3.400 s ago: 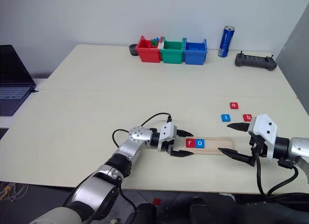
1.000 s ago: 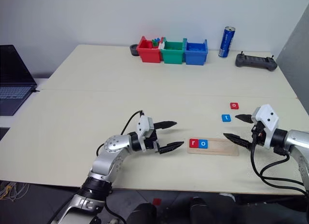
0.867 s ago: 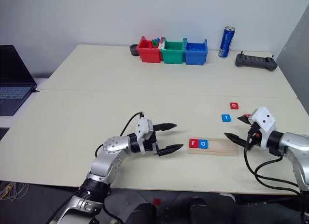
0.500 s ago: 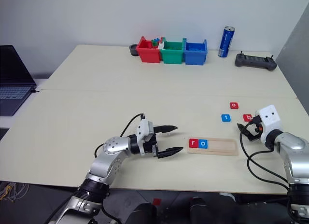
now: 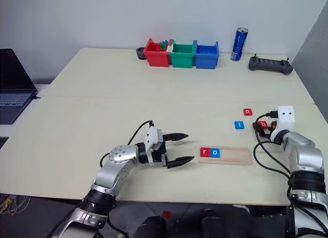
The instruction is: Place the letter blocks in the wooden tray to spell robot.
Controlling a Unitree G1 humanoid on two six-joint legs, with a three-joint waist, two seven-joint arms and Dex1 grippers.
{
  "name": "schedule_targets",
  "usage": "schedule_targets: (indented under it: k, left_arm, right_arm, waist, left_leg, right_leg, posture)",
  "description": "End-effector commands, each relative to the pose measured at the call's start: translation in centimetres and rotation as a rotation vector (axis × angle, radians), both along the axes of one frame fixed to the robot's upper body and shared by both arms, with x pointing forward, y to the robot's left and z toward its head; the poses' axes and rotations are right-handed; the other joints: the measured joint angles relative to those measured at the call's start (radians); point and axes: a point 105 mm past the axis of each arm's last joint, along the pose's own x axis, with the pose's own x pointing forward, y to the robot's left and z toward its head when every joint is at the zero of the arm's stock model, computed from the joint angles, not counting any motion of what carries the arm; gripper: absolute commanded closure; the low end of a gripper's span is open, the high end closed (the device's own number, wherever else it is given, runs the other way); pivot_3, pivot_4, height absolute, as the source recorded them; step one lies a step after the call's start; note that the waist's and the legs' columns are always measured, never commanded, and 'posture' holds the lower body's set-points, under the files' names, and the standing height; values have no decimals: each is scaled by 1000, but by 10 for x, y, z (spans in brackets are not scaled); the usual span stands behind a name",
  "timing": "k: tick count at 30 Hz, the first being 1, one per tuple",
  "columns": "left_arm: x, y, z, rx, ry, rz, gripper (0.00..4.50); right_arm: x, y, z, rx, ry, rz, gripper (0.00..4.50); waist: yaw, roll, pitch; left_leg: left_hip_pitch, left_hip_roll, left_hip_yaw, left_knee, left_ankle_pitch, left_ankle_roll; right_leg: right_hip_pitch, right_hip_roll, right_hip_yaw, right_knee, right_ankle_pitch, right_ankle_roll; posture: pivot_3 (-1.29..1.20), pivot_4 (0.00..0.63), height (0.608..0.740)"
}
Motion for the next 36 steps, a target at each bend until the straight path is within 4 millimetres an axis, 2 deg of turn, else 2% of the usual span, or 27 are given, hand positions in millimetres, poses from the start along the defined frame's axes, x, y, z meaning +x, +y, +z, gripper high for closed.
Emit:
schedule_targets:
  k: [1, 9, 12, 19, 20, 24, 26, 30, 32, 36]
  left_arm:
    - [-3, -3, 13, -12, -51, -19, 33]
    - [-5, -1, 11, -3, -53, -15, 33]
    - [-6, -2, 11, -1, -51, -22, 0]
    - [-3, -3, 12, 7, -60, -30, 0]
    - [-3, -4, 12, 6, -60, -31, 0]
    - [-4, -6, 12, 3, -58, -39, 0]
    - [-6, -6, 12, 3, -58, -41, 0]
    - [-7, -6, 11, 1, -53, -41, 0]
    - [-8, -6, 9, 2, -51, -42, 0]
    - [-8, -7, 8, -3, -46, -42, 0]
  right_arm:
    - [6, -2, 6, -28, -26, -12, 0]
    - [2, 7, -6, 8, 15, 12, 0]
    - [0, 8, -7, 17, 18, 13, 554]
    - [-2, 9, -7, -15, 16, 27, 2932]
    - [-3, 8, -6, -20, 18, 27, 3046]
    - [-14, 5, 5, -67, 23, 39, 3042]
    - [-25, 1, 16, -83, 16, 13, 3042]
    - [-54, 5, 27, -79, 31, -38, 3042]
    - [-73, 10, 22, -60, 61, -77, 3042]
    - [-103, 32, 5, 31, 124, -125, 3042]
  waist:
    - [-4, 0, 0]
    - [-12, 0, 0]
    - [-12, 0, 0]
    - [-12, 0, 0]
    - [-12, 0, 0]
    - [-9, 0, 0]
    - [-6, 0, 0]
    - [-5, 1, 0]
    - [-5, 1, -1]
    - [-8, 2, -1]
  left_leg:
    - [0, 0, 0, 0, 0, 0]
    - [0, 0, 0, 0, 0, 0]
    - [0, 0, 0, 0, 0, 0]
    - [0, 0, -1, 0, 0, 0]
    - [0, 0, -1, 0, 0, 0]
    - [0, 0, -1, 0, 0, 0]
    - [-1, 0, -1, 0, 0, 0]
    - [-1, 0, -2, -1, 0, 0]
    - [-1, 0, -1, -1, 0, 0]
    - [0, 1, -2, -2, 0, 0]
  right_leg:
    - [0, 0, 0, 0, 0, 0]
    - [0, 0, 0, 0, 0, 0]
    - [0, 0, 0, 0, 0, 0]
    - [0, 0, 0, 0, 0, 0]
    - [0, 0, 0, 0, 0, 0]
    - [0, 0, 0, 0, 0, 0]
    - [0, 0, -1, 0, 0, 0]
    - [0, 0, -1, 0, 0, 0]
    - [0, 0, 0, 0, 0, 0]
    - [0, 2, 0, 0, 0, 0]
  posture:
    - [0, 150, 740]
    - [0, 150, 740]
    - [0, 150, 740]
    - [0, 150, 740]
    - [0, 150, 740]
    - [0, 150, 740]
    - [0, 150, 740]
    - [0, 150, 740]
    - [0, 150, 740]
    - [0, 150, 740]
